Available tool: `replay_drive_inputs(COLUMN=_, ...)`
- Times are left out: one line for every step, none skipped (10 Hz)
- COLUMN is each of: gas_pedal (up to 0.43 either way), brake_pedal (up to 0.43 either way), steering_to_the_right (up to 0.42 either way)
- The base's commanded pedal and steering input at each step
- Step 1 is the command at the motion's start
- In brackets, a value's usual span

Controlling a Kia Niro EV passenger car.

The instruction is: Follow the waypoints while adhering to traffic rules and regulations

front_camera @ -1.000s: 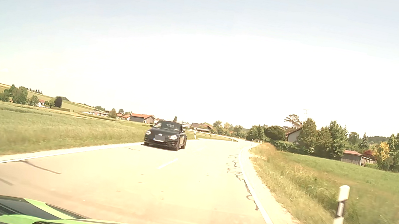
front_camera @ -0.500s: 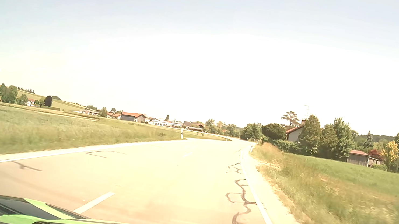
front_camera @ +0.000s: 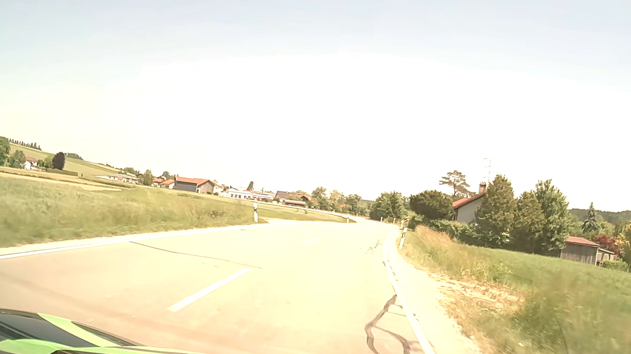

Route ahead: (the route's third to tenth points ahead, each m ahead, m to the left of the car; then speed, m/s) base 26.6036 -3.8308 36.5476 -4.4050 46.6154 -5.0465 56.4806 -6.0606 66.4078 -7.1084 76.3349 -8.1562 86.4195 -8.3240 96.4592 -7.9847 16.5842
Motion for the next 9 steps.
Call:
replay_drive_inputs(gas_pedal=0.157, brake_pedal=0.0, steering_to_the_right=0.014)
replay_drive_inputs(gas_pedal=0.169, brake_pedal=0.0, steering_to_the_right=0.014)
replay_drive_inputs(gas_pedal=0.169, brake_pedal=0.0, steering_to_the_right=0.014)
replay_drive_inputs(gas_pedal=0.169, brake_pedal=0.0, steering_to_the_right=0.015)
replay_drive_inputs(gas_pedal=0.169, brake_pedal=0.0, steering_to_the_right=0.015)
replay_drive_inputs(gas_pedal=0.177, brake_pedal=0.0, steering_to_the_right=0.016)
replay_drive_inputs(gas_pedal=0.177, brake_pedal=0.0, steering_to_the_right=0.016)
replay_drive_inputs(gas_pedal=0.189, brake_pedal=0.0, steering_to_the_right=0.015)
replay_drive_inputs(gas_pedal=0.189, brake_pedal=0.0, steering_to_the_right=0.014)
